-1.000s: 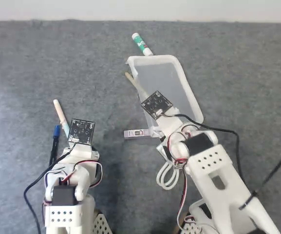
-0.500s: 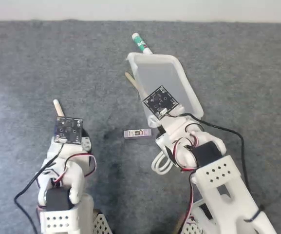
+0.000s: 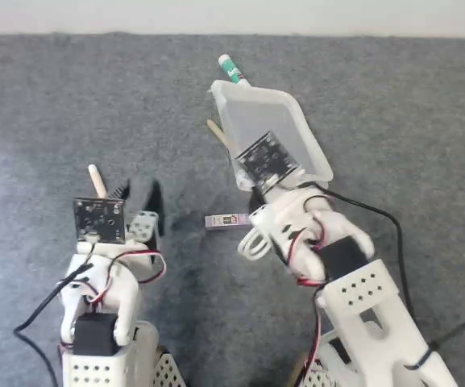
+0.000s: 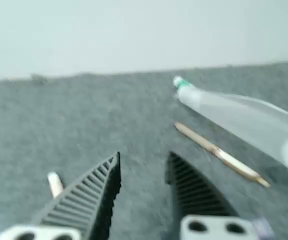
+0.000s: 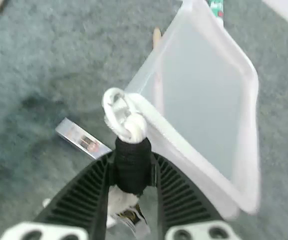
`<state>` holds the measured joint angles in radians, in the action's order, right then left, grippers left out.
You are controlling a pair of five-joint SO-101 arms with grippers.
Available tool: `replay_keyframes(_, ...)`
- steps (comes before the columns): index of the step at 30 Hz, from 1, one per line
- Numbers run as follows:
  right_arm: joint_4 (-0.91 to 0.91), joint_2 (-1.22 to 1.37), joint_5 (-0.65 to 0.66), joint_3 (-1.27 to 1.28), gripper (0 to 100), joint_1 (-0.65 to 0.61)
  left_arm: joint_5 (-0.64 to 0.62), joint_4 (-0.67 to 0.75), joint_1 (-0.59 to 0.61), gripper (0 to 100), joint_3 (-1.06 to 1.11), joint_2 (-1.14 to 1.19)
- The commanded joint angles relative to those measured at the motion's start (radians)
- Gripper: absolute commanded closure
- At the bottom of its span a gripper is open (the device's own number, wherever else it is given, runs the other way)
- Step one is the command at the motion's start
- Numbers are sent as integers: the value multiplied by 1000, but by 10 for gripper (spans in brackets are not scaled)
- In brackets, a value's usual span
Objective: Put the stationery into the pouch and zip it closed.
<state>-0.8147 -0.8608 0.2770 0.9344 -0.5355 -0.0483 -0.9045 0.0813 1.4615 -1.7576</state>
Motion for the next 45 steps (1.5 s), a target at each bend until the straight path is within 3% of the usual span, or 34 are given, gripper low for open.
replay_keyframes(1,24,-50,8,-9,991,-61,-72,-87,-32,792,-65,-11)
replay_keyframes(6,38,-42,12,-17,991,-71,-77,-81,-49,790,-70,-11)
replay_keyframes(13,38,-42,6,-9,991,-88,-77,-81,-193,788,-64,-11)
replay_keyframes(18,24,-51,12,8,991,-145,-77,-120,-235,711,-64,-9)
replay_keyframes(29,-18,-54,11,5,991,-148,-48,-52,-233,735,-4,-8)
replay_keyframes(39,-81,-208,6,37,991,-153,26,-54,-235,751,27,-9)
replay_keyframes(45,-82,-219,9,57,991,-177,2,-52,-242,753,16,-9)
